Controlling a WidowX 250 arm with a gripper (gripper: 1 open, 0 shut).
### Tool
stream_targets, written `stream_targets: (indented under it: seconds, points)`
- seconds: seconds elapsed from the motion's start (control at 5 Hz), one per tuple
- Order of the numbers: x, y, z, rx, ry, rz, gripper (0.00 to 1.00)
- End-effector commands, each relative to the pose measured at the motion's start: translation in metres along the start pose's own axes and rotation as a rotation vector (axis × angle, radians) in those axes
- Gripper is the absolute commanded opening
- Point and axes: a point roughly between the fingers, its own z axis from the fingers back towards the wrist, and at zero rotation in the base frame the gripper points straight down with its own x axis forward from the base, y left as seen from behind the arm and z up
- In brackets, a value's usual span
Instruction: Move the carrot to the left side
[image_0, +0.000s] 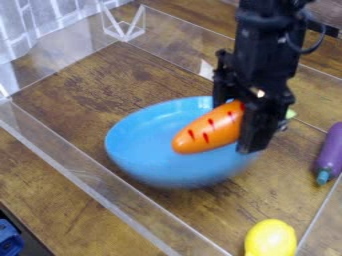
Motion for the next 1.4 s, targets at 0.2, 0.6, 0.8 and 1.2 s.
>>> stream_targets:
  seconds: [0.2,0.6,0.8,1.2]
  points:
    - [0.001,-0.007,0.0,0.01,-0.061,-0.001,1.0]
    - [0.003,-0.003,-0.014,0.017,-0.049,-0.005,1.0]
    - [0.005,0.0,-0.022,0.025,-0.038,-0.008,1.0]
    - [0.01,-0.001,-0.047,0.046,0.004,-0.021,1.0]
